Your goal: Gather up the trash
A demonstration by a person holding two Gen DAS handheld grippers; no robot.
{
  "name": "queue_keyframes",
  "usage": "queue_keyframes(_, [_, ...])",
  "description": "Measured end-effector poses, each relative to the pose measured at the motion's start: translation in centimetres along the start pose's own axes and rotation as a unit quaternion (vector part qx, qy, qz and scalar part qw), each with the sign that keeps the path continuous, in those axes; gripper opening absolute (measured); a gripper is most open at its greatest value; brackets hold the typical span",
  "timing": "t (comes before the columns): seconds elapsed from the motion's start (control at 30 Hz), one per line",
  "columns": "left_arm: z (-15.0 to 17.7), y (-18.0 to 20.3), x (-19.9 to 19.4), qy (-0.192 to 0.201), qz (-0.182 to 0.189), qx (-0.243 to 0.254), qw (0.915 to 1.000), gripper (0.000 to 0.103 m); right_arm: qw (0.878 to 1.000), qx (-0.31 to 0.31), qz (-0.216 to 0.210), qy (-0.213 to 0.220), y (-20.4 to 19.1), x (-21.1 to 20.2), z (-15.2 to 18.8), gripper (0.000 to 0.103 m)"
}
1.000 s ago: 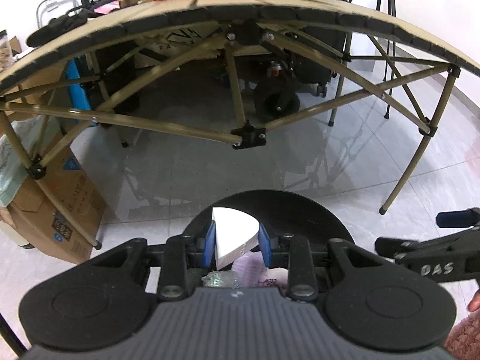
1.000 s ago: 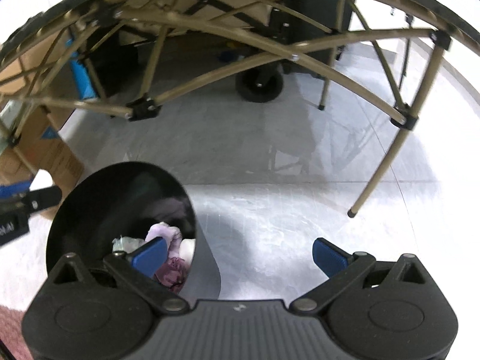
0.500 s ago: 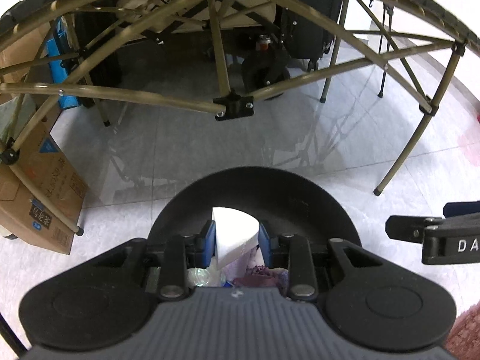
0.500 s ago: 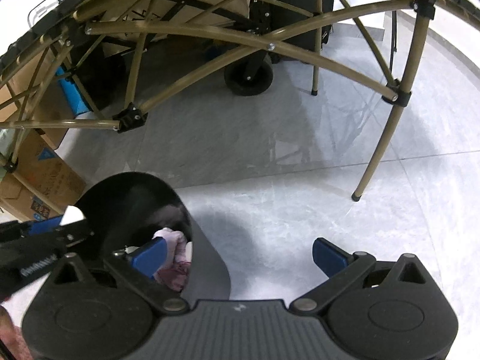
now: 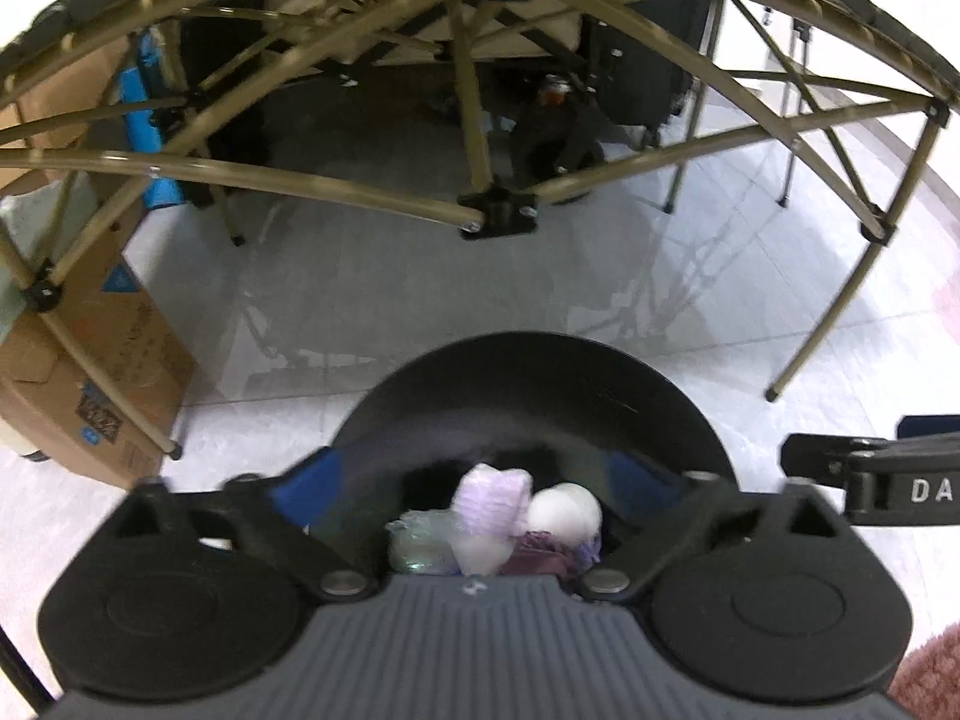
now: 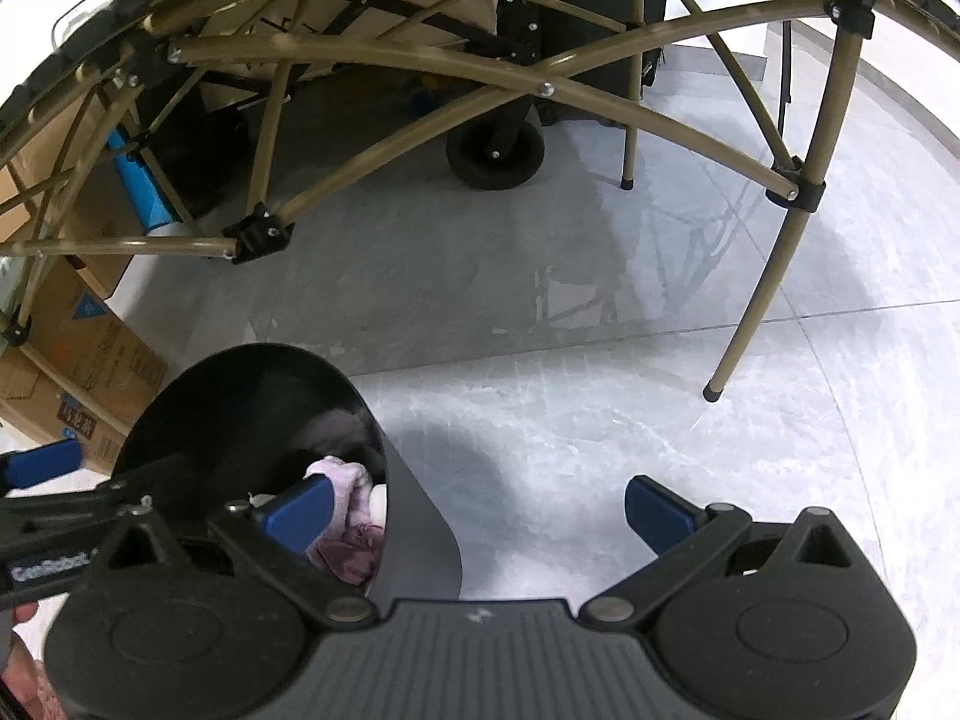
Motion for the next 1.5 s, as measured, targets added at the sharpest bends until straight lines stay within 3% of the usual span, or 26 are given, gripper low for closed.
queue_keyframes(0.2, [0.1,-0.4,0.4,-0.018,-0.005,-0.007,0.9998,0.103,1.000,0.003,0.002,0.002,0.1,0.1,-0.1,0.103])
queue_keyframes(0.7, [-1.0,-0.8,-1.3,-0.007,-0.006,-0.018,0.9998,0.103,1.000,-0.003,-0.011,0.017,-0.2,-1.1,-0.5,0.103])
queue_keyframes(1.0, [-2.6,-3.2,-10.6,0.068,-0.041,-0.024,0.9965,0.103,0.995,-0.011,-0.065,0.080,-1.6,-9.2,-1.1,0.103])
queue_keyframes(1.13, [-2.5,-3.9,-16.1,0.105,-0.034,-0.019,0.9937,0.103,0.989,-0.037,-0.083,0.113,-2.5,-14.2,-0.5,0.103])
queue_keyframes(1.27, [-1.0,-4.4,-21.1,0.127,-0.034,-0.013,0.9913,0.103,0.985,-0.062,-0.098,0.129,-3.1,-19.1,0.6,0.103])
queue_keyframes(1.5, [3.0,-5.1,-26.7,0.125,-0.028,-0.015,0.9916,0.103,0.982,-0.085,-0.107,0.133,-3.7,-25.0,3.9,0.103])
Point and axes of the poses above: each gripper's, at about its wrist camera, not at the fingertips, and x roughly the way its jaws point, y to its right, z to its underside, the point moved 1 cm from there along x, roughly the way its jaws point, and after that the axes turned 13 degrees about y, right-handed, at the moved point
